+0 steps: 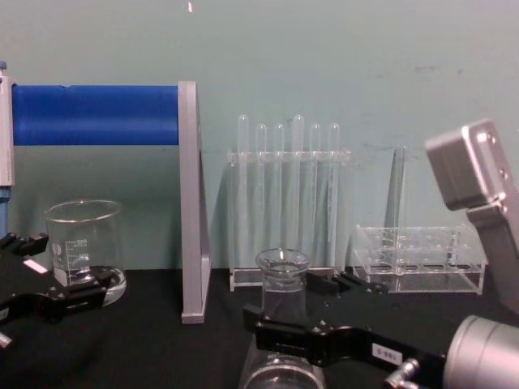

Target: Grasp the erlenmeyer flask with one hand, shake it three times, then place it back.

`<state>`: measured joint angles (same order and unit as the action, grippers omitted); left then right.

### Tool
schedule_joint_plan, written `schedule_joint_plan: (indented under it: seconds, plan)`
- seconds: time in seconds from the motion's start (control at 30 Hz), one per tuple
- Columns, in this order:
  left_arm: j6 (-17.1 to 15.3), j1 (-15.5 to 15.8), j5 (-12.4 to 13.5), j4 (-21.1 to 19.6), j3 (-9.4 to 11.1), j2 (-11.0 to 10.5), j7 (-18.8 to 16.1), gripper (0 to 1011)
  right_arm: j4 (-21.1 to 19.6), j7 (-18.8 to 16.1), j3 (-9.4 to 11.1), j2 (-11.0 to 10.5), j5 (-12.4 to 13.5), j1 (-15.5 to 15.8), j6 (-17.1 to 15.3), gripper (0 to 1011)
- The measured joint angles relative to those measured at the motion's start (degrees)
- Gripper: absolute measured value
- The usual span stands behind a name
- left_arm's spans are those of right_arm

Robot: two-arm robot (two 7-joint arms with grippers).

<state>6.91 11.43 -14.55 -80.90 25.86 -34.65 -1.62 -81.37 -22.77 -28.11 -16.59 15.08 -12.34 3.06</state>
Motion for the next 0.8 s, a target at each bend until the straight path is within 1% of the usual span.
schedule_joint_plan:
  seconds: [0.13,0.4,0.8]
  plan:
    - [0.00,0.00,0.00,0.00,0.00,0.00,0.00,1001,1.21,0.15,0.22,1.25,-0.68,-0.71,0.21,1000]
    - [0.00,0.00,0.00,0.00,0.00,0.00,0.00,1001,2.13,0.11,0.57,2.40,-1.53,-1.30,0.61,1000]
    - [0.00,0.00,0.00,0.00,0.00,0.00,0.00,1001,2.20,0.11,0.61,2.47,-1.70,-1.33,0.72,1000]
